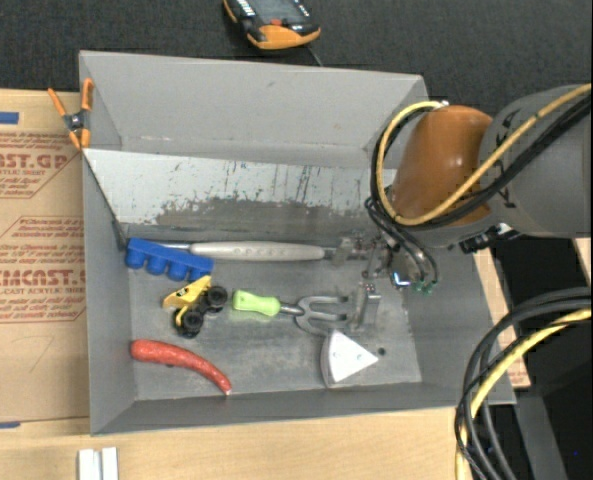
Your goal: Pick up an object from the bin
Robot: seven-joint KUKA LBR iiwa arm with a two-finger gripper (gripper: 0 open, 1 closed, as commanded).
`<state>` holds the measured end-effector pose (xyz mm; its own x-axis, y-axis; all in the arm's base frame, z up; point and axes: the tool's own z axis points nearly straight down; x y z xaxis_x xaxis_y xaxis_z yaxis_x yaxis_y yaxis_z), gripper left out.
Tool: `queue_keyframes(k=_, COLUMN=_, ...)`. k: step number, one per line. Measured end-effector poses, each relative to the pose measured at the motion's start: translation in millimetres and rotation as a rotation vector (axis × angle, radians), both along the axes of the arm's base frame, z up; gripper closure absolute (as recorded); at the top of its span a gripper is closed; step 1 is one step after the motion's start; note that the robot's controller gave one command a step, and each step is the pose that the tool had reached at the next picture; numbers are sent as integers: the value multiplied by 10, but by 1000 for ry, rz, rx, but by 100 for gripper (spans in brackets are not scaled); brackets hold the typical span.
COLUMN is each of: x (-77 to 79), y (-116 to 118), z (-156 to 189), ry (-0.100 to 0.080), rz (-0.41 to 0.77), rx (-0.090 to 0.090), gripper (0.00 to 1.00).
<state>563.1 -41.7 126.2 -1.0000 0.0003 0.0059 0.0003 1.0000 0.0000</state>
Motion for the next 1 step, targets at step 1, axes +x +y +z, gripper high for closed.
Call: queue_keyframes(k=1, x=17, y=2, z=46, ry=-7, rz=1, rx=0, gripper=0)
